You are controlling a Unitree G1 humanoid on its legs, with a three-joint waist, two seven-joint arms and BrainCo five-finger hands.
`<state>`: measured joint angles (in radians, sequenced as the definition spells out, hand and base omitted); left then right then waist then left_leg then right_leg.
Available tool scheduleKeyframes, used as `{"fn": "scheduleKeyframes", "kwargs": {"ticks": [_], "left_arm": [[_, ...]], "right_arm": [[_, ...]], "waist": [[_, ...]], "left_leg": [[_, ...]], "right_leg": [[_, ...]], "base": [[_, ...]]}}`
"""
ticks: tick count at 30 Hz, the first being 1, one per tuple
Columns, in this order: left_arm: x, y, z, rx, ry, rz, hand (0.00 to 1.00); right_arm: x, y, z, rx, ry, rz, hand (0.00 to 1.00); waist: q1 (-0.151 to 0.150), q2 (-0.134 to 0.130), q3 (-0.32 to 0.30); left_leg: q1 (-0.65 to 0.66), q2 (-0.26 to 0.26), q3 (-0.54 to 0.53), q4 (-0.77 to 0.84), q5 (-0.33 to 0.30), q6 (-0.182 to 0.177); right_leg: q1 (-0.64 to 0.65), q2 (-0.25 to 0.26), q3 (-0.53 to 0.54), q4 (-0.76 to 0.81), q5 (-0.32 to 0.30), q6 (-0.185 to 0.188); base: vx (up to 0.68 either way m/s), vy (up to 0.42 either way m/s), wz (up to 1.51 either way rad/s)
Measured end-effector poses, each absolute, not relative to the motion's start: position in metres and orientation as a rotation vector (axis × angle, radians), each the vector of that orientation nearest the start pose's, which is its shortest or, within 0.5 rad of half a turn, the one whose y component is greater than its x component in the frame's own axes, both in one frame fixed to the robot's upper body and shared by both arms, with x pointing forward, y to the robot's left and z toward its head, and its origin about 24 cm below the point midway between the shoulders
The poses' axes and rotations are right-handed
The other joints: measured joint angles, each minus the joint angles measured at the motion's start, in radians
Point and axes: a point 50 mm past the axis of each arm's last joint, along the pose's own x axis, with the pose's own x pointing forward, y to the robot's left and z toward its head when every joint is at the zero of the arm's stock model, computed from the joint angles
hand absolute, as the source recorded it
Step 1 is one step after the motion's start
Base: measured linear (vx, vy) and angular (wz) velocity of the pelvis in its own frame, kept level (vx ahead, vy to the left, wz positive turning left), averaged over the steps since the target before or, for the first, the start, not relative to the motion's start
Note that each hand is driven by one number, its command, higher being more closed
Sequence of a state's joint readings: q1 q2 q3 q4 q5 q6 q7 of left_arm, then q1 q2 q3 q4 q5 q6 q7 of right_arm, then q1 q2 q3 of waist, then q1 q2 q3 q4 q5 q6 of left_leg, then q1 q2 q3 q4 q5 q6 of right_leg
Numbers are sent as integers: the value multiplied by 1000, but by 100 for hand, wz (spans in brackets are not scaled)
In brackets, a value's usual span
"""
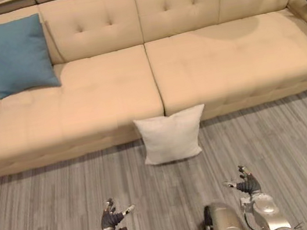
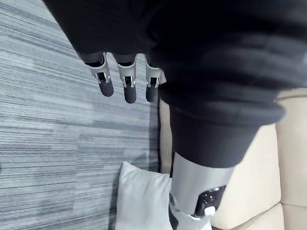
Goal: Pick up cushions and gather them together orderly.
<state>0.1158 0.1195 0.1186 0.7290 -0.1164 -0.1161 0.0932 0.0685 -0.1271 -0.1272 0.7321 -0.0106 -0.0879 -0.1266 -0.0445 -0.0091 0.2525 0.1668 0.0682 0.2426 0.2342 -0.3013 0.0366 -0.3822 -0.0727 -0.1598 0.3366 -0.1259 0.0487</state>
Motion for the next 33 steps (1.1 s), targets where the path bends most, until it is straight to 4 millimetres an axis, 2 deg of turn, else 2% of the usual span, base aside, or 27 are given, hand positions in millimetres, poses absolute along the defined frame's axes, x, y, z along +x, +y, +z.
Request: {"fn": "scheduleKeyframes", "kwargs": {"ticks": [1, 2, 3, 4, 5, 6, 7, 8, 9, 11, 13, 15, 16, 18, 21, 24, 27, 29, 33], "left_arm": [[149, 222, -116, 6, 709, 319, 0], [149, 216, -120, -15, 727, 317, 0], [148, 215, -120, -16, 730, 315, 0], [149, 214, -120, -21, 728, 315, 0], [149, 211, -121, -33, 728, 315, 0], [149, 208, -121, -41, 729, 314, 0], [148, 203, -122, -60, 732, 314, 0], [147, 199, -123, -72, 732, 314, 0], [147, 196, -123, -80, 730, 310, 0], [149, 192, -122, -93, 722, 305, 0], [147, 188, -124, -103, 733, 304, 0], [142, 189, -126, -104, 748, 309, 0], [142, 195, -126, -93, 750, 320, 0], [140, 198, -126, -100, 752, 344, 0], [134, 212, -128, -101, 766, 403, 0], [135, 224, -125, -88, 758, 444, 0], [167, 232, -110, -107, 660, 471, 0], [201, 233, -89, -153, 539, 483, 0], [235, 234, -65, -208, 416, 497, 0]], "right_arm": [[160, -227, -111, -137, 710, -303, 0], [150, -236, -115, -149, 744, -327, 0], [152, -237, -115, -141, 748, -337, 0], [154, -238, -113, -136, 742, -345, 0], [155, -238, -112, -138, 732, -344, 0], [154, -238, -111, -140, 726, -343, 0], [156, -235, -110, -134, 717, -337, 0], [162, -232, -105, -127, 685, -335, 0], [166, -230, -101, -120, 654, -333, 0], [173, -229, -95, -104, 611, -341, 0], [174, -231, -95, -89, 607, -362, 0], [169, -235, -98, -86, 625, -384, 0], [165, -231, -102, -67, 651, -391, 0], [155, -232, -107, -73, 684, -397, 0], [155, -230, -113, -68, 717, -398, 0], [162, -231, -110, -70, 701, -412, 0], [185, -234, -98, -61, 633, -441, 0], [206, -240, -83, -54, 559, -484, 0], [238, -245, -59, -53, 458, -499, 0]], "waist": [[-4, -4, 2], [-13, 29, 6], [-1, 39, 0], [0, 40, 1], [0, 38, 3], [0, 37, 4], [8, 30, 12], [25, 34, 11], [38, 18, 13], [61, 18, 12], [62, 26, 8], [61, 54, -4], [61, 31, -6], [61, 18, -12], [65, 14, -11], [67, 13, -5], [67, 16, 65], [65, 13, 125], [68, 14, 184]], "left_leg": [[24, -2, -11, -9, -4, -37], [59, 26, -52, -13, -23, -81], [55, 50, -58, 0, 4, -127], [47, 53, -79, 50, 47, -192], [-1, 65, -100, 186, 103, -194], [-43, 77, -104, 296, 144, -200], [-147, 135, -90, 534, 139, -192], [-227, 180, -48, 667, 111, -157], [-273, 195, -17, 690, 96, -144], [-338, 196, 18, 609, 82, -122], [-363, 180, 30, 326, 95, -123], [-353, 168, 9, 137, 182, -126], [-328, 142, 19, 98, 198, -122], [-298, 118, 38, 52, 200, -118], [-275, 94, 71, 16, 200, -118], [-297, 98, 93, 24, 198, -117], [-403, 138, 88, 143, 177, -94], [-540, 170, 78, 288, 122, -79], [-729, 211, 67, 460, 43, -69]], "right_leg": [[7, 3, 7, -60, 111, -10], [33, 24, -1, -53, 217, -70], [22, 32, 0, -12, 173, -86], [29, 29, -13, 33, 122, -93], [70, 20, -33, 40, 76, -93], [102, 18, -39, 27, 61, -94], [182, 25, -60, -22, 48, -100], [250, 37, -65, -67, 43, -108], [282, 39, -63, -96, 40, -109], [323, 38, -57, -136, 40, -109], [359, 47, -56, -168, 32, -91], [361, 74, -40, -163, 18, -67], [359, 63, -23, -167, 21, -52], [361, 34, -5, -168, 16, -39], [358, 15, 28, -180, 15, -22], [312, 15, 54, -154, 15, -20], [197, 24, 53, -24, 10, -19], [45, 19, 55, 144, -50, -24], [-150, 19, 71, 304, -128, -27]], "base": [[583, -169, 58], [579, -153, 32], [530, -153, 29], [514, -181, 28], [501, -212, 45], [440, -205, 54], [480, -204, 33], [443, -172, 13], [323, -86, -11], [244, -34, -15], [233, 45, -18], [334, 133, -24], [312, 129, -17], [154, 63, -9], [151, 80, -22], [48, 13, -25], [-69, 16, -9], [-156, 20, -7], [-170, 18, -20]]}}
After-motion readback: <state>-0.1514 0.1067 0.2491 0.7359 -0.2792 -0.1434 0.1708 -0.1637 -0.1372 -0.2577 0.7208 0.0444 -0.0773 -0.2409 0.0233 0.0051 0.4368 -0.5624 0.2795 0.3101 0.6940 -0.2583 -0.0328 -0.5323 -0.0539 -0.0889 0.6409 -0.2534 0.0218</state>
